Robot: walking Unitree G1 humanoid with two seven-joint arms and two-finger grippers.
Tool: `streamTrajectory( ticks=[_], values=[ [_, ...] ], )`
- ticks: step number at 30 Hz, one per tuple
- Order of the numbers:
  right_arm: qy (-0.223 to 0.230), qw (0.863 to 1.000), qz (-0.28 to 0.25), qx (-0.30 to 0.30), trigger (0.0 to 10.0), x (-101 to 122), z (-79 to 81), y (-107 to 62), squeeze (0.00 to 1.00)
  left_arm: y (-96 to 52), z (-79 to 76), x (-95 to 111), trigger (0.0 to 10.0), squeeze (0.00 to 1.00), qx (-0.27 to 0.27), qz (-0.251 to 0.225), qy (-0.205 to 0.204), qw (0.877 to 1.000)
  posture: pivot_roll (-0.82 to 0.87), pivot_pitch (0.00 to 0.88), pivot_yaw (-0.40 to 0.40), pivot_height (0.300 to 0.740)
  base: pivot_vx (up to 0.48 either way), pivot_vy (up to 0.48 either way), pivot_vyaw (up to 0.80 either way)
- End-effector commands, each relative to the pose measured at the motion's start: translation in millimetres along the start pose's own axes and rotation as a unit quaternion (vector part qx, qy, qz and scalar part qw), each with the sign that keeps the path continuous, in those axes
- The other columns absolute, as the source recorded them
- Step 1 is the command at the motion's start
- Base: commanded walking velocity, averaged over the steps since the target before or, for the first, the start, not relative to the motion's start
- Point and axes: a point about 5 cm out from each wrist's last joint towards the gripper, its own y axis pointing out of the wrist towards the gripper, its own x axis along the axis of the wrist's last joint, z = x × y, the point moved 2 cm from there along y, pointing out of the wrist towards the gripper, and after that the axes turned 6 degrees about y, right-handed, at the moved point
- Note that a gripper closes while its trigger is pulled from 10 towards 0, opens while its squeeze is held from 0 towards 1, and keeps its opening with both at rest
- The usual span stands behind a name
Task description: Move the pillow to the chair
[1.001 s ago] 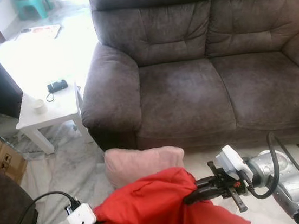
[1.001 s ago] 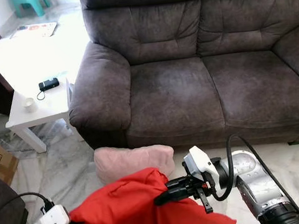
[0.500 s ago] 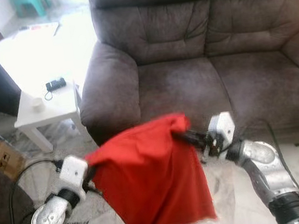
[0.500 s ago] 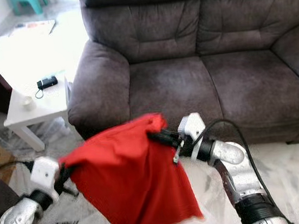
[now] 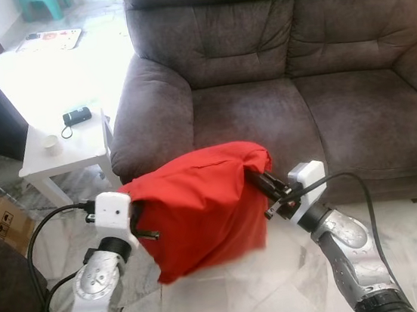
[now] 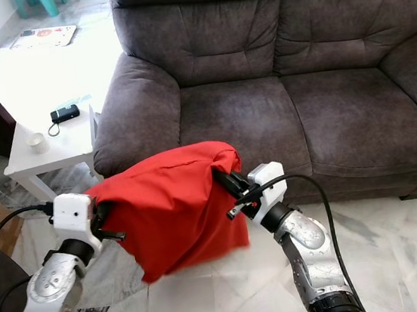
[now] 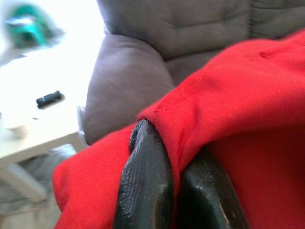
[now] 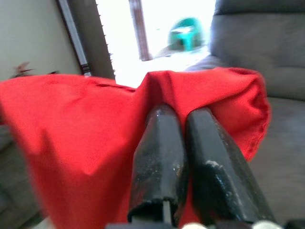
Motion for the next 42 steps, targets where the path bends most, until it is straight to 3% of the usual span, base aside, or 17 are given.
streamTrajectory(
  ticks=[1, 3, 6, 15, 22, 36, 42],
  values=[
    [-0.019, 0.999, -0.035, -0.016, 10.0, 18, -1.0, 4.7, 0.00, 6.5, 4.7, 27, 10.0, 0.00, 0.031, -0.055, 0.003, 0.998, 0.11, 0.114, -0.009, 0.740, 0.000, 0.000, 0.00],
    [-0.013, 0.998, -0.047, -0.037, 10.0, 22, -2.3, 4.3, 0.00, 7.2, 5.3, 32, 10.0, 0.00, 0.052, -0.060, -0.006, 0.997, 0.10, 0.120, -0.007, 0.740, 0.000, 0.000, 0.00],
    [-0.019, 0.995, -0.059, -0.073, 10.0, 25, 1.9, 4.4, 0.00, 8.3, 0.9, 39, 10.0, 0.00, 0.071, -0.066, 0.016, 0.995, 0.10, 0.127, -0.005, 0.740, 0.000, 0.000, 0.00],
    [-0.016, 0.995, -0.066, -0.071, 10.0, 28, 15.1, 6.4, 0.00, 10.2, -7.7, 48, 10.0, 0.00, 0.055, -0.084, 0.037, 0.994, 0.09, 0.129, 0.002, 0.740, 0.000, 0.000, 0.00],
    [-0.027, 0.983, -0.071, -0.168, 10.0, 33, -4.4, 1.3, 0.00, 10.7, -14.7, 50, 10.0, 0.00, 0.044, -0.087, 0.046, 0.994, 0.09, 0.120, -0.003, 0.740, 0.000, 0.000, 0.00],
    [0.018, 0.977, -0.067, -0.201, 10.0, 24, -3.1, -3.5, 0.00, 10.2, -5.0, 45, 10.0, 0.00, 0.049, -0.079, 0.041, 0.995, 0.09, 0.083, 0.023, 0.740, 0.000, 0.000, 0.00],
    [0.010, 0.977, -0.066, -0.205, 10.0, 27, -4.6, -1.3, 0.00, 8.0, -3.9, 40, 10.0, 0.00, 0.048, -0.072, 0.037, 0.996, 0.09, 0.095, 0.025, 0.740, 0.000, 0.000, 0.00]
  ],
)
